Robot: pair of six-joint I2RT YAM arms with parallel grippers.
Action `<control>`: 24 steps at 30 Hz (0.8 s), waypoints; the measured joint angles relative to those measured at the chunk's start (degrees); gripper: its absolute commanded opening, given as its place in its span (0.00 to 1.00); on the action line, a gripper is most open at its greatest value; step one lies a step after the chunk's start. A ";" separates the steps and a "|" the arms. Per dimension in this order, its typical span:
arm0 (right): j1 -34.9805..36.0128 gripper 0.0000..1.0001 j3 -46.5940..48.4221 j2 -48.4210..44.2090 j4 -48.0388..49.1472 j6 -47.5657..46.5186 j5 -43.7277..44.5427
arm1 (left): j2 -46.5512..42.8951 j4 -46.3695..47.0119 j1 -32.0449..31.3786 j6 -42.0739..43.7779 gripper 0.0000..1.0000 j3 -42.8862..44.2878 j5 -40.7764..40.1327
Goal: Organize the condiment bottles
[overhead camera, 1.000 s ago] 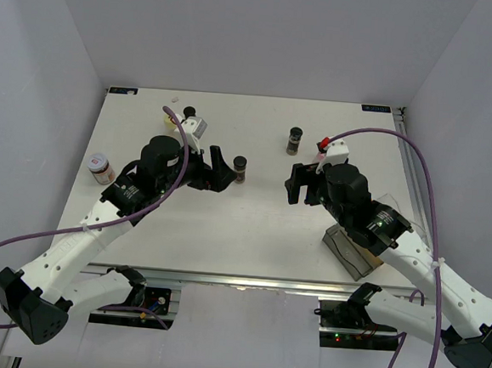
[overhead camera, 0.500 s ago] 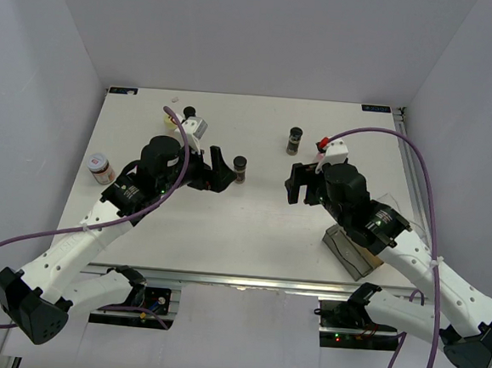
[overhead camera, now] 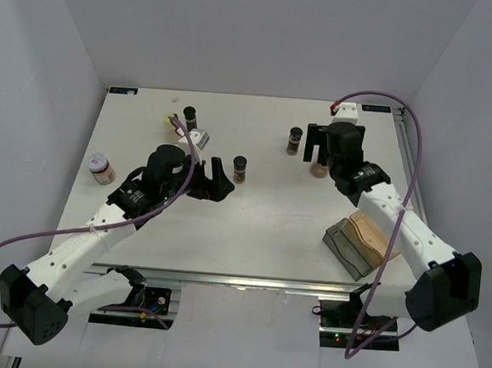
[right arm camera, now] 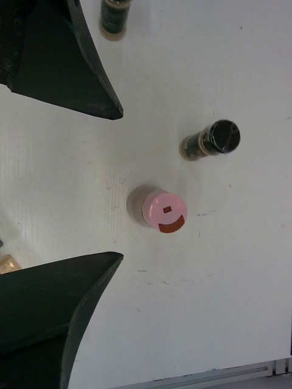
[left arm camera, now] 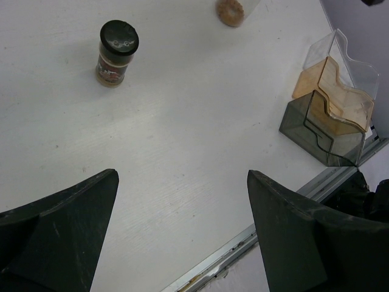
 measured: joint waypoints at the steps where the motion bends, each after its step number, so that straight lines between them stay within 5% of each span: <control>1: -1.70 0.95 0.55 1.73 0.22 -0.08 -0.81 | -0.06 0.01 0.00 -0.01 0.98 -0.27 0.04; 11: -11.36 0.89 5.44 15.31 1.46 -1.12 -10.18 | -0.49 1.05 0.00 0.00 0.98 -2.15 0.47; 24: -14.42 0.82 7.37 24.98 3.09 -1.81 -15.02 | -0.09 1.21 0.00 -0.26 0.98 -2.84 0.50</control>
